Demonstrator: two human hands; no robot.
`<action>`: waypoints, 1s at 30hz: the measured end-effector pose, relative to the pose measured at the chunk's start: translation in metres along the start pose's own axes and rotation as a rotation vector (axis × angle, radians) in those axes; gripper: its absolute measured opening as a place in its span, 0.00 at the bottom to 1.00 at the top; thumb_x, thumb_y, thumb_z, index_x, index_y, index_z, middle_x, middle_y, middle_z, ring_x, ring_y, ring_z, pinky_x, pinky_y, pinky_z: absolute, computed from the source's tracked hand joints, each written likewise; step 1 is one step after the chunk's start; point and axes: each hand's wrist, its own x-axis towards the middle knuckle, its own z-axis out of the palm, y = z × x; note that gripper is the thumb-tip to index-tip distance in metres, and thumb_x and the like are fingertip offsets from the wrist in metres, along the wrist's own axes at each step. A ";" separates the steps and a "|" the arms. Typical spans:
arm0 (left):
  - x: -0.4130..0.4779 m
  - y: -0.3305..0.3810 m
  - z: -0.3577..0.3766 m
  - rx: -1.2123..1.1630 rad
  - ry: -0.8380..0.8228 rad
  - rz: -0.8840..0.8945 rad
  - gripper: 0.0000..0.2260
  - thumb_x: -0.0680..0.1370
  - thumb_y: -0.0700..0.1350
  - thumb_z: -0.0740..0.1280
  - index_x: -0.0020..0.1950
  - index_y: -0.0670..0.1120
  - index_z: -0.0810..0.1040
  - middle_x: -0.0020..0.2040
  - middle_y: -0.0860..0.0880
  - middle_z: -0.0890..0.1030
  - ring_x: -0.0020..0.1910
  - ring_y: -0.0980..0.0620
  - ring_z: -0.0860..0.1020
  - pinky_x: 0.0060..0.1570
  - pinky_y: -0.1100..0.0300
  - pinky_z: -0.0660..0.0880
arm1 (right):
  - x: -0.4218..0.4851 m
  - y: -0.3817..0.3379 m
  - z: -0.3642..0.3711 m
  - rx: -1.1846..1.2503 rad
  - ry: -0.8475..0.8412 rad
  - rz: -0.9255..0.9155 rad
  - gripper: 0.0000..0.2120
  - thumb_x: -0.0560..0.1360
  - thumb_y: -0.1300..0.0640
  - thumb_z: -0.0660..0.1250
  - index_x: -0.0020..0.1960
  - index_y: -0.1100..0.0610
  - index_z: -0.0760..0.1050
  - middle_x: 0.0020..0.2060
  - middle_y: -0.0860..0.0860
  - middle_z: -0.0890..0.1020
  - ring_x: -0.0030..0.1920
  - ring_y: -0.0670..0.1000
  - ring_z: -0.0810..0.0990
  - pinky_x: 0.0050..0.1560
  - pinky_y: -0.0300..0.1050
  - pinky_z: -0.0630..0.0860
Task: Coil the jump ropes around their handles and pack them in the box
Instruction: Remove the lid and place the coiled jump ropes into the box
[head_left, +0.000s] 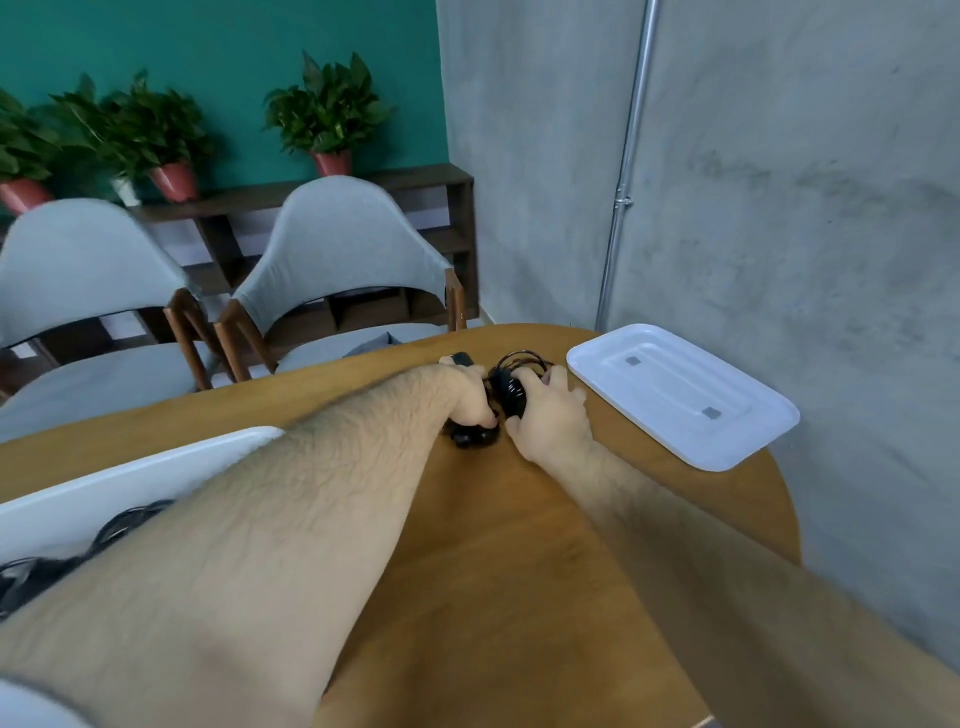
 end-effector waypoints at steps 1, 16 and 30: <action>-0.010 0.003 0.004 -0.003 -0.002 0.000 0.37 0.79 0.57 0.69 0.82 0.51 0.53 0.76 0.41 0.57 0.68 0.43 0.70 0.65 0.51 0.75 | -0.012 -0.001 -0.002 0.007 -0.006 0.002 0.26 0.76 0.52 0.68 0.72 0.44 0.65 0.68 0.54 0.63 0.62 0.62 0.67 0.51 0.49 0.72; -0.136 0.005 0.104 -0.578 0.273 -0.098 0.19 0.70 0.52 0.74 0.56 0.59 0.69 0.62 0.51 0.56 0.52 0.41 0.75 0.51 0.48 0.81 | -0.154 0.009 -0.040 -0.082 -0.186 -0.036 0.34 0.71 0.36 0.65 0.75 0.37 0.61 0.72 0.51 0.62 0.67 0.59 0.64 0.62 0.53 0.72; -0.179 0.000 0.038 -0.755 0.534 0.157 0.14 0.74 0.47 0.72 0.57 0.56 0.72 0.65 0.53 0.59 0.53 0.44 0.77 0.49 0.48 0.81 | -0.147 -0.049 -0.106 0.662 -0.075 -0.060 0.30 0.78 0.37 0.62 0.75 0.50 0.67 0.70 0.50 0.75 0.67 0.52 0.75 0.67 0.49 0.73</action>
